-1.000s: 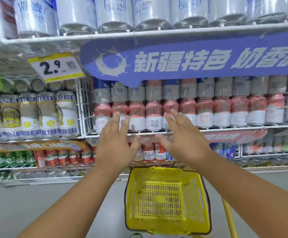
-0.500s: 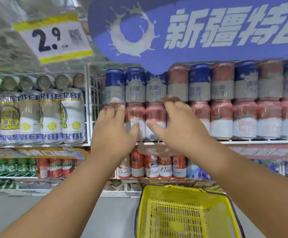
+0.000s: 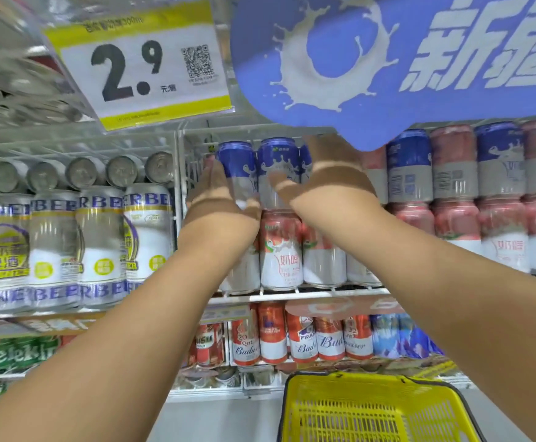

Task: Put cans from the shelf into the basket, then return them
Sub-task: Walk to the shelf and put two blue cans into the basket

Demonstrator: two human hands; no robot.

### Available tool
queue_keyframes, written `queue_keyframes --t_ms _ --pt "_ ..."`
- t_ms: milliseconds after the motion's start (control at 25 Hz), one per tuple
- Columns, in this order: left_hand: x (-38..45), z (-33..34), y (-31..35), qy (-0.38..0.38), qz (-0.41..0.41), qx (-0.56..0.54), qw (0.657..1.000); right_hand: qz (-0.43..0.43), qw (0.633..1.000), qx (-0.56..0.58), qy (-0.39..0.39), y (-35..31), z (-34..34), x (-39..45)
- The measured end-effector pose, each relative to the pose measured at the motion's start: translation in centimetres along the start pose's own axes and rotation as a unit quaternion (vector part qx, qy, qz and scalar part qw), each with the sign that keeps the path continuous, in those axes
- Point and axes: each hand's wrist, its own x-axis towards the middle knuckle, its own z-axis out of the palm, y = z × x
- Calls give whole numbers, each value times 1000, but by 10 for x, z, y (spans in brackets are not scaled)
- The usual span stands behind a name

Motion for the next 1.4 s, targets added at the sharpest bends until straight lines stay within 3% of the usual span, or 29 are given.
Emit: queue_keyframes --t_ms 120,560,800,1120,1400 --pt "16 2 -4 -1 8 -46 999 20 999 -12 26 -16 9 18" --pt "46 14 -8 28 -35 -138 989 76 992 -97 -22 -42 20 50" --pt "44 15 -8 44 -54 -159 985 119 992 19 49 -40 27 47" --pt "29 7 -9 139 7 -240 961 28 970 200 134 -27 24 29" --pt "-53 -10 13 56 -1 -332 942 10 918 377 118 5 -14 -34"
